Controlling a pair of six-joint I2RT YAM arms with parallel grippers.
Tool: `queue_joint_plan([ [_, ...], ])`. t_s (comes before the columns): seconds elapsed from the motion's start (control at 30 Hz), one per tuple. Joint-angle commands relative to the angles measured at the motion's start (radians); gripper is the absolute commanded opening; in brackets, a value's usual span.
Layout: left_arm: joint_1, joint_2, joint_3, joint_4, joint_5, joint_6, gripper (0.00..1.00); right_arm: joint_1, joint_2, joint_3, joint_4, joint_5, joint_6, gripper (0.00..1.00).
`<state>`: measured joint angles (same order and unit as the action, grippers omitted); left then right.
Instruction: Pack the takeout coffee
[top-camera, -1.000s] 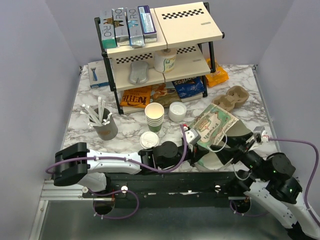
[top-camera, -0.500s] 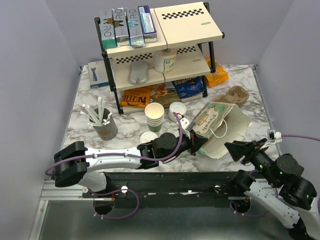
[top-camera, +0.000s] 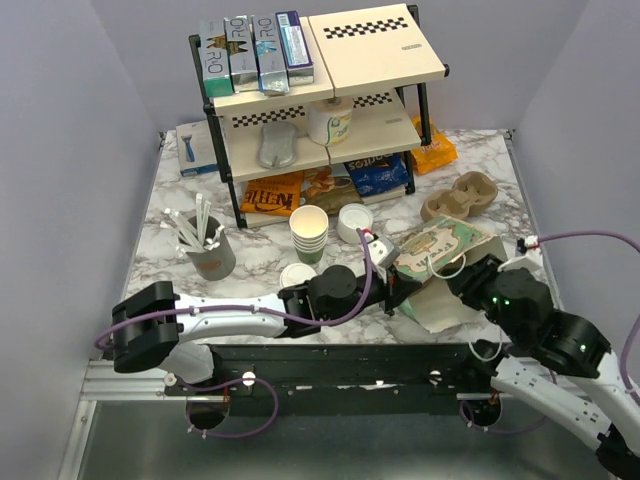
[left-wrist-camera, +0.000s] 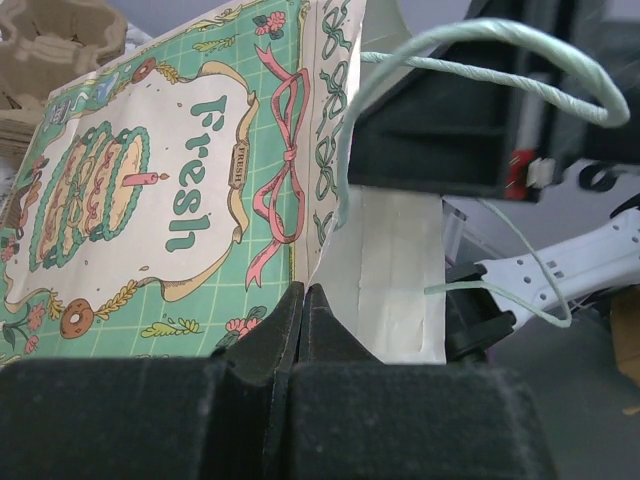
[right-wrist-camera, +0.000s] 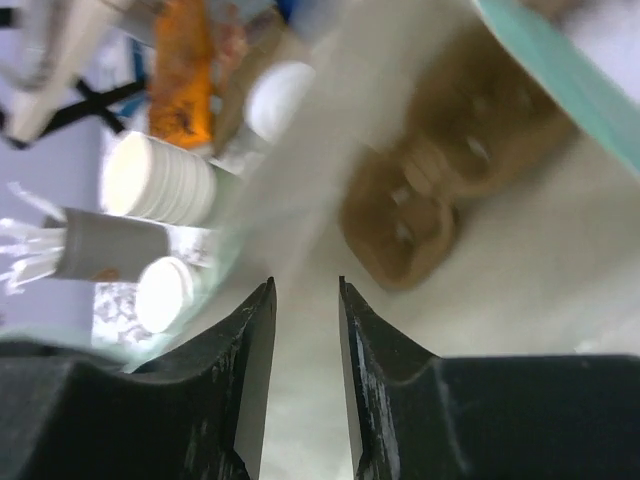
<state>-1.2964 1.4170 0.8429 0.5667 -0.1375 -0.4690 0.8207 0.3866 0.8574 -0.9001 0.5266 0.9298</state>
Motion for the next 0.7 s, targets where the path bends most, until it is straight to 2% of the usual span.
queue_joint_plan([
  [0.0,-0.007,0.017,0.013,0.004,-0.036,0.036,0.00,0.001,-0.038,-0.140,-0.171,0.046,0.342,0.38],
  [0.17,-0.009,0.066,0.004,0.096,0.001,0.023,0.00,0.001,-0.225,-0.294,-0.097,0.072,0.392,0.38],
  [0.23,-0.007,0.091,0.001,0.136,0.039,0.021,0.00,0.001,-0.249,-0.378,0.002,0.078,0.386,0.38],
  [0.33,-0.006,0.125,0.018,0.171,0.091,0.052,0.00,0.001,-0.227,-0.449,0.105,0.070,0.435,0.38],
  [0.4,0.000,0.140,0.028,0.190,0.093,0.063,0.00,0.001,-0.183,-0.483,0.137,0.119,0.486,0.37],
  [0.53,0.014,0.143,0.031,0.209,0.137,0.018,0.00,0.003,-0.126,-0.505,0.205,0.274,0.563,0.33],
  [0.57,0.019,0.145,0.033,0.210,0.169,0.009,0.00,0.003,-0.121,-0.512,0.226,0.288,0.572,0.33],
  [0.67,0.020,0.143,0.044,0.196,0.150,-0.037,0.00,0.001,-0.100,-0.558,0.361,0.302,0.547,0.30],
])
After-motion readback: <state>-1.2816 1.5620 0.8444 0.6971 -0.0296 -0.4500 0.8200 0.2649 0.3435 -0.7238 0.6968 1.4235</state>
